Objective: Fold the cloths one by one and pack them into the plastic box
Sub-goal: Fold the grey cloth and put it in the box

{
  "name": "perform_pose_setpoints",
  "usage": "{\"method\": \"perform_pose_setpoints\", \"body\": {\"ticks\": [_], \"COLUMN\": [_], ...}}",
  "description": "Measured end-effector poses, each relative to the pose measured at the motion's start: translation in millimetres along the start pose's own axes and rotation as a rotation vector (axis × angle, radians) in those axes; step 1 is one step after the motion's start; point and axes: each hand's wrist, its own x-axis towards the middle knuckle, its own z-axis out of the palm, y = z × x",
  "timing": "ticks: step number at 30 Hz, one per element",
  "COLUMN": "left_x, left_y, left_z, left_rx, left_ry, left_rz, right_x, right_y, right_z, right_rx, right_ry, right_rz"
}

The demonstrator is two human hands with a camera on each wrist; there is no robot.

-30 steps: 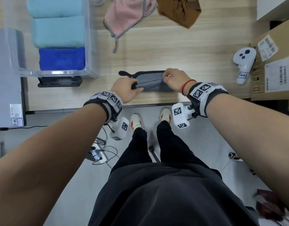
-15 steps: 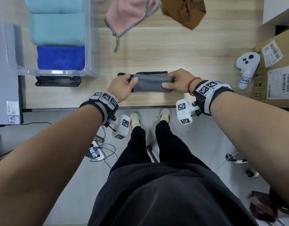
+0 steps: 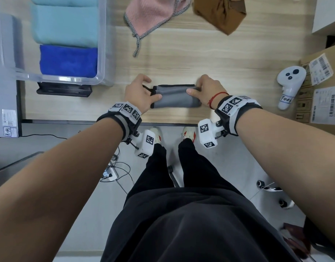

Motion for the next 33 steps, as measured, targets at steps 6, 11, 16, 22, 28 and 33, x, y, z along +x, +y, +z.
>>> {"method": "perform_pose_setpoints", "body": {"ticks": [6, 11, 16, 22, 28, 33], "left_x": [1, 3, 0, -7, -22, -37], "left_y": [9, 11, 28, 33, 71, 101], "left_z": [3, 5, 8, -2, -21, -59], "left_rx": [0.153, 0.261, 0.317, 0.256, 0.375, 0.066], "left_ry": [-0.013, -0.013, -0.091, -0.205, -0.306, -0.188], "left_rz": [0.051, 0.066, 0.014, -0.054, 0.021, -0.004], "right_x": [-5, -2, -8, -18, -27, -32], "right_y": [2, -1, -6, -3, -16, -29], "right_z": [3, 5, 6, -13, -50, -89], "right_rx": [0.066, 0.090, 0.122, 0.256, 0.171, 0.162], "right_ry": [0.039, 0.067, 0.075, -0.024, -0.006, 0.048], "right_rz": [-0.077, -0.121, -0.122, -0.183, -0.300, -0.366]}}
